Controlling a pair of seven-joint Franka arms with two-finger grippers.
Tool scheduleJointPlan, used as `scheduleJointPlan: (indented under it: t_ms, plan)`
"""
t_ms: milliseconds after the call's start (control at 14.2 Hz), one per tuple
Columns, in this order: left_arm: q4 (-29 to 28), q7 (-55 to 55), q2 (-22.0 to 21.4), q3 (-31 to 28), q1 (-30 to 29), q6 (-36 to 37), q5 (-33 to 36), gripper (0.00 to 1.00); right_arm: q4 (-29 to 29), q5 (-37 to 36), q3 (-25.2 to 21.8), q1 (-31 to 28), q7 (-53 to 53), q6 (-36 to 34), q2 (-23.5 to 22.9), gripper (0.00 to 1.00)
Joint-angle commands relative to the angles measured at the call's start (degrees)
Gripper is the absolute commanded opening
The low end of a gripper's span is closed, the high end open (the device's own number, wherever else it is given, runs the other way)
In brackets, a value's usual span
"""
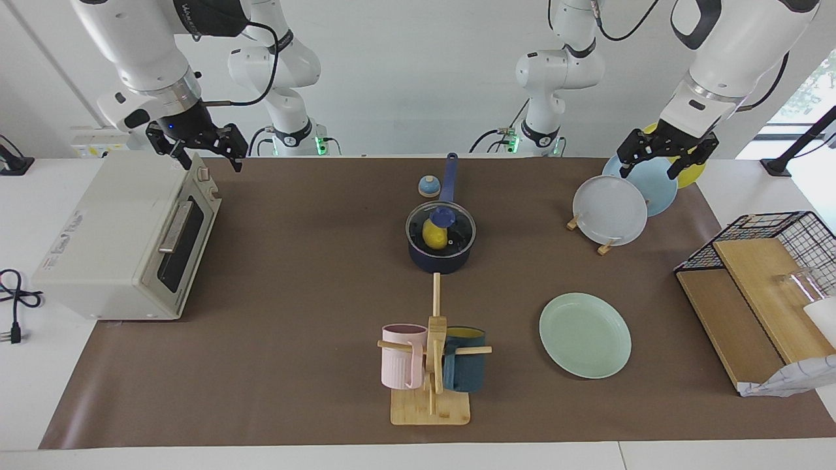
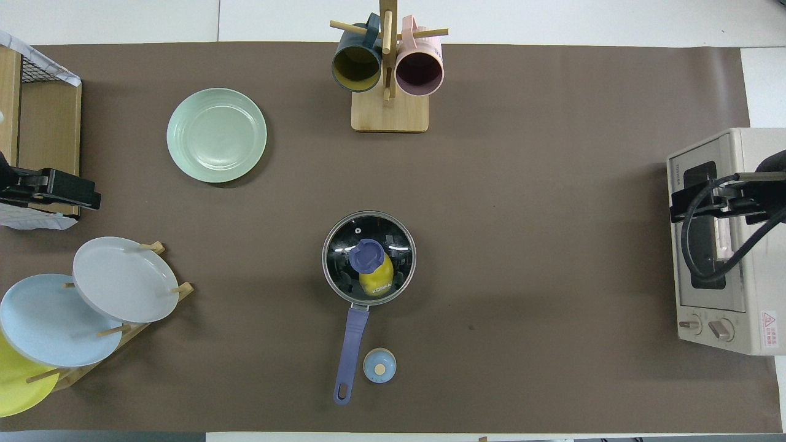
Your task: Transfer potato from pot to plate
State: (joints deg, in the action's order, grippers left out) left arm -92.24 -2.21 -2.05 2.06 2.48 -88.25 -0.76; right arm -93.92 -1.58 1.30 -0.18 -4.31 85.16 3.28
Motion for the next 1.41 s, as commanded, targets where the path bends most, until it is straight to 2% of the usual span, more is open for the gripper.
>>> scheduleJointPlan:
  t_ms: [0, 492, 774, 1055, 1337]
  plan:
    - [-0.8, 0.6, -0.8, 0.8, -0.9, 0.2, 1.4, 1.0, -1.3, 1.0, 0.0, -0.4, 1.4, 0.8, 1.0, 1.0]
    - [-0.7, 0.6, -0.8, 0.8, -0.9, 0.2, 1.4, 1.0, -1.4, 1.2, 0.3, -0.3, 1.8, 0.5, 1.1, 1.0]
    - [-0.8, 0.6, -0.8, 0.8, -0.9, 0.2, 1.4, 1.0, -1.2, 3.0, 0.5, 5.8, 4.9, 5.2, 0.1, 1.0]
    - [-0.7, 0.6, -0.8, 0.8, -0.9, 0.2, 1.4, 1.0, 3.8, 3.1, 0.7, 16.1, -7.8, 5.5, -6.3, 1.0]
    - [-0.8, 0.6, -0.8, 0.8, -0.9, 0.2, 1.3, 1.0, 13.8, 2.2, 0.9, 29.8, -26.2, 6.4, -17.3, 1.0]
